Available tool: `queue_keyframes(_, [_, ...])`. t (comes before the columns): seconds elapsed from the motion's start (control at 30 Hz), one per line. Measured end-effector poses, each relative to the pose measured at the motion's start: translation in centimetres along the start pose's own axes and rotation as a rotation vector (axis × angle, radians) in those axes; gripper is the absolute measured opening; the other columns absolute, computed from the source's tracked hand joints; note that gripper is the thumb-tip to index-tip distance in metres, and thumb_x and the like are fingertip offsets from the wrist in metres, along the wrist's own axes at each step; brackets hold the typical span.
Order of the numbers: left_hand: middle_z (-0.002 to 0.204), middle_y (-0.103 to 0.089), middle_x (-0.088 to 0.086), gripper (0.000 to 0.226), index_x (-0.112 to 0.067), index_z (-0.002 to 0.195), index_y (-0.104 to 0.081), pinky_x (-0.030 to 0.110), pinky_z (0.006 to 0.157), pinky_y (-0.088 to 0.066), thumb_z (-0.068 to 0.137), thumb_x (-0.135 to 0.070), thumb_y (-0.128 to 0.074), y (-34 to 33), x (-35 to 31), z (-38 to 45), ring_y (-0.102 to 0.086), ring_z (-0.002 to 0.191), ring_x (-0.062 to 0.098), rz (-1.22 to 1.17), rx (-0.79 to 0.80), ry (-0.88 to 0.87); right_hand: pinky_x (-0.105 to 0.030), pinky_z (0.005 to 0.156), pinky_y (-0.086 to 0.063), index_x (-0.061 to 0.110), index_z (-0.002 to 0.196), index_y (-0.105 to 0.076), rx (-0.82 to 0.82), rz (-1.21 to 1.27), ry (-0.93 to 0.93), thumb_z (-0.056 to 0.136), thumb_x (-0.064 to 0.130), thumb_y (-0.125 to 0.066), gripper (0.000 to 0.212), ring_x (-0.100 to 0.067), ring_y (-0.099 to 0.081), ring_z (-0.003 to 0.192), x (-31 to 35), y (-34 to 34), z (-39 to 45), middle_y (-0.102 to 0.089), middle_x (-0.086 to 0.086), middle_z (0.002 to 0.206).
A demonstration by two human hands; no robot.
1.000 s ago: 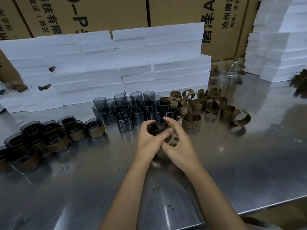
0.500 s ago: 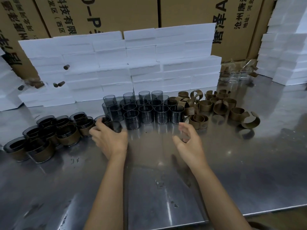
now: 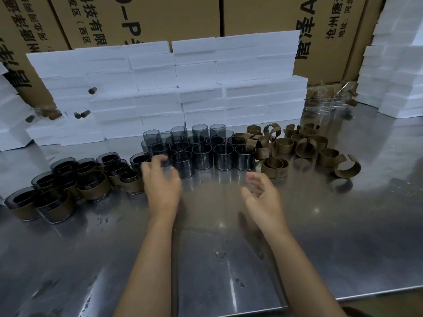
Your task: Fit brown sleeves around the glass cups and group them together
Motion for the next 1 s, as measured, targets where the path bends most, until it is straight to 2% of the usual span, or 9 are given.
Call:
queue_keyframes(0.13, [0.145,-0.041,0.013,0.051,-0.021,0.146,-0.052,0.044,0.112,-0.039,0.098,-0.026,-0.067,-2.2,0.0,-0.6,-0.042,0.136,0.029,0.101,0.316,-0.023,-0.035,0.107,-0.046,0.025,0.124,-0.062,0.003,-0.009,-0.003,0.094,0.008,-0.063,0.034,-0.013,-0.057,0.118,0.0,0.0,0.0,-0.061,0.01,0.122])
queue_keyframes(0.23, [0.125,-0.051,0.009,0.025,-0.012,0.113,-0.058,0.04,0.092,-0.044,0.096,-0.027,-0.071,-2.2,0.1,-0.4,-0.052,0.12,0.031,0.061,0.27,-0.032,-0.03,0.104,-0.045,0.026,0.123,-0.062,0.008,-0.017,-0.002,0.094,0.008,-0.063,0.034,-0.011,-0.056,0.118,-0.1,0.0,0.0,-0.06,0.012,0.12])
queue_keyframes(0.33, [0.105,-0.057,0.007,0.028,-0.013,0.091,-0.054,0.03,0.075,-0.038,0.092,-0.031,-0.076,-1.8,-0.2,-0.4,-0.057,0.099,0.027,-0.001,0.209,-0.014,-0.024,0.1,-0.042,0.023,0.123,-0.063,0.013,-0.025,0.014,0.095,0.01,-0.063,0.031,-0.01,-0.057,0.116,-0.1,-0.1,0.0,-0.062,0.008,0.122])
queue_keyframes(0.47, [0.098,-0.07,-0.002,0.052,-0.018,0.109,-0.05,0.011,0.061,-0.046,0.077,-0.025,-0.09,-1.7,-2.1,-1.2,-0.068,0.081,0.009,-0.441,0.297,0.223,-0.026,0.093,-0.048,0.023,0.116,-0.067,-0.039,0.05,0.03,0.097,0.033,-0.067,0.021,-0.003,-0.063,0.104,0.3,-0.2,0.0,-0.069,0.01,0.114])
queue_keyframes(0.53, [0.103,-0.076,0.005,0.063,-0.016,0.117,-0.05,0.018,0.064,-0.054,0.071,-0.023,-0.092,-2.0,-3.3,-2.0,-0.071,0.074,0.007,-0.679,0.473,0.357,-0.024,0.089,-0.05,0.025,0.116,-0.067,-0.05,0.171,0.011,0.092,0.05,-0.068,0.035,0.004,-0.066,0.099,0.7,0.0,-0.1,-0.073,0.015,0.106])
queue_keyframes(0.63, [0.109,-0.074,0.016,0.056,-0.01,0.112,-0.06,0.029,0.073,-0.061,0.069,-0.018,-0.094,-3.0,-4.6,-3.7,-0.075,0.082,0.02,-0.883,0.783,0.42,-0.026,0.092,-0.052,0.023,0.126,-0.062,-0.019,0.327,-0.013,0.077,0.067,-0.065,0.066,0.01,-0.068,0.095,1.2,0.3,-0.2,-0.075,0.025,0.096])
queue_keyframes(0.73, [0.095,-0.076,0.008,0.039,-0.008,0.106,-0.064,0.026,0.076,-0.059,0.073,-0.015,-0.085,-3.8,-5.5,-5.0,-0.075,0.083,0.017,-1.011,0.964,0.431,-0.036,0.102,-0.054,0.027,0.123,-0.068,0.077,0.339,-0.042,0.077,0.077,-0.069,0.068,-0.002,-0.071,0.104,1.2,0.5,-0.1,-0.076,0.016,0.105])
queue_keyframes(0.83, [0.101,-0.077,0.012,0.035,-0.005,0.11,-0.067,0.025,0.077,-0.059,0.078,-0.012,-0.078,-4.0,-5.7,-5.2,-0.075,0.09,0.019,-1.066,0.989,0.428,-0.042,0.101,-0.056,0.027,0.115,-0.075,0.186,0.329,-0.047,0.076,0.078,-0.065,0.066,-0.014,-0.072,0.11,1.1,0.7,0.0,-0.078,0.001,0.111])
queue_keyframes(1.0, [0.112,-0.076,0.013,0.04,-0.005,0.121,-0.074,0.024,0.077,-0.058,0.086,-0.024,-0.077,-3.6,-5.5,-5.1,-0.074,0.096,0.019,-0.985,1.002,0.349,-0.033,0.077,-0.063,0.032,0.11,-0.073,0.136,0.267,-0.007,0.077,0.08,-0.048,0.063,-0.019,-0.078,0.085,1.2,0.0,-0.3,-0.08,-0.001,0.097])
Point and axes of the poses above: each hand's wrist, its own z-axis towards the middle knuckle, its own y-axis out of the back of the hand, x = y × z, the point moved 2 cm from there along z, towards the middle knuckle
